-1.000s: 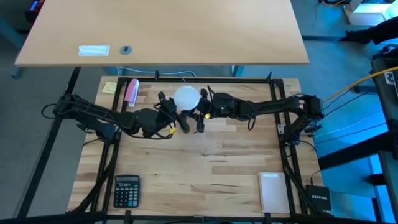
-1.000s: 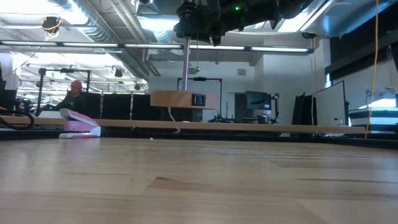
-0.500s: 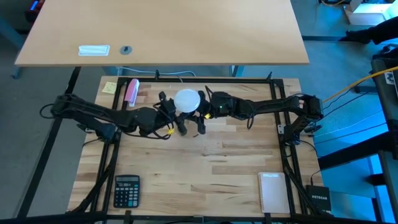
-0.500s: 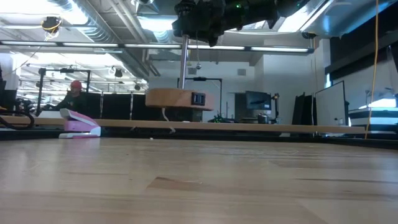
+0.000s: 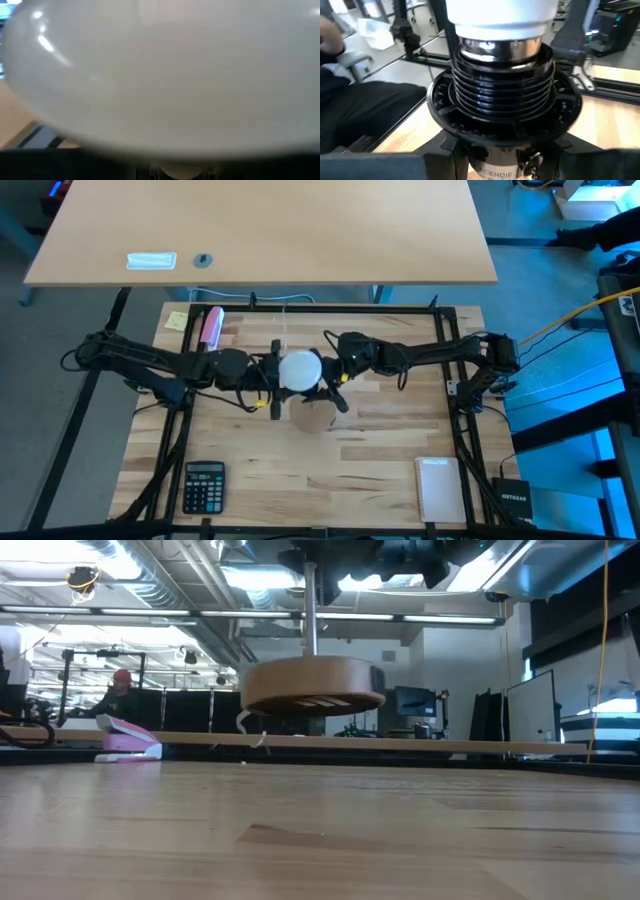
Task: Screw lightbulb
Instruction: Insert the lightbulb into the desk lamp
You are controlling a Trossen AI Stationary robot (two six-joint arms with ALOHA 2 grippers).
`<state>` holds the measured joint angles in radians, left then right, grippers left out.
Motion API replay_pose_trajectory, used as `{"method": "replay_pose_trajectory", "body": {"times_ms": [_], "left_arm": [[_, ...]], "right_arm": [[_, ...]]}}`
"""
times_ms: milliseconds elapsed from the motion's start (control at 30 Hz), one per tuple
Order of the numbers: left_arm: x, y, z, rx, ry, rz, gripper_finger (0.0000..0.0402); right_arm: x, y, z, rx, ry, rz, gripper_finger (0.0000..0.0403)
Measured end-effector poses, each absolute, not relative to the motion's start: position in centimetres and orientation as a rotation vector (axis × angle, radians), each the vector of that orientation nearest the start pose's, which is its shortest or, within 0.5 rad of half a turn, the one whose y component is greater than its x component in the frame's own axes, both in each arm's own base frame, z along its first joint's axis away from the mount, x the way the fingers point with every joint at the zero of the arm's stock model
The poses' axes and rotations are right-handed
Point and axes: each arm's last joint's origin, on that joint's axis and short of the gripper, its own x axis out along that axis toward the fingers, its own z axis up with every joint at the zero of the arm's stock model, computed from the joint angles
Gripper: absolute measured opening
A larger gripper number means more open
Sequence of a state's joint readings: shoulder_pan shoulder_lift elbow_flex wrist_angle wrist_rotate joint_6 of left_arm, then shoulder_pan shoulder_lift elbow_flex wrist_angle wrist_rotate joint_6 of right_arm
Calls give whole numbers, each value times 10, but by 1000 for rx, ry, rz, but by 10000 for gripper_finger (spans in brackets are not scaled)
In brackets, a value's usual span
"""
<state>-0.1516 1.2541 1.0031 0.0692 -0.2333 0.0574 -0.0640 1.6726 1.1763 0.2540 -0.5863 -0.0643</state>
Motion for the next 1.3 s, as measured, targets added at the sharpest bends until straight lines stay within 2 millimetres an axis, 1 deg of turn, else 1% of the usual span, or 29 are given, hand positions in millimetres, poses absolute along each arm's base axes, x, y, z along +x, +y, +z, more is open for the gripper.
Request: {"method": "replay_pose_trajectory", "body": {"times_ms": [200, 333, 567, 600, 633, 767, 833, 867, 933, 1000, 1167, 1300], "left_arm": [[284, -34, 333, 133, 178, -60, 141], [284, -29, 332, 147, 182, -114, 141], [285, -25, 332, 131, 179, -108, 137], [285, -25, 332, 135, 178, -103, 143], [285, -24, 332, 137, 177, -93, 163], [285, -22, 331, 133, 188, -39, 268], [284, -21, 332, 121, 184, -3, 302], [283, -20, 333, 114, 184, 14, 313], [281, -20, 333, 111, 198, 45, 326], [276, -19, 333, 100, 226, 70, 330], [262, -19, 338, 61, 263, 83, 325], [257, -26, 344, 82, 239, 47, 320]], "right_arm": [[380, 6, 278, -12, 224, 576, 148], [382, 10, 275, -21, 228, 584, 148], [383, 9, 273, -36, 260, 495, 148], [383, 9, 272, -40, 262, 482, 148], [383, 9, 272, -40, 263, 468, 148], [383, 8, 273, -32, 271, 420, 148], [382, 7, 274, -36, 273, 397, 148], [382, 7, 274, -38, 272, 388, 148], [382, 6, 274, -41, 285, 361, 148], [381, 5, 274, -56, 295, 324, 148], [381, 3, 274, -83, 304, 291, 148], [381, 3, 274, -87, 300, 287, 148]]}}
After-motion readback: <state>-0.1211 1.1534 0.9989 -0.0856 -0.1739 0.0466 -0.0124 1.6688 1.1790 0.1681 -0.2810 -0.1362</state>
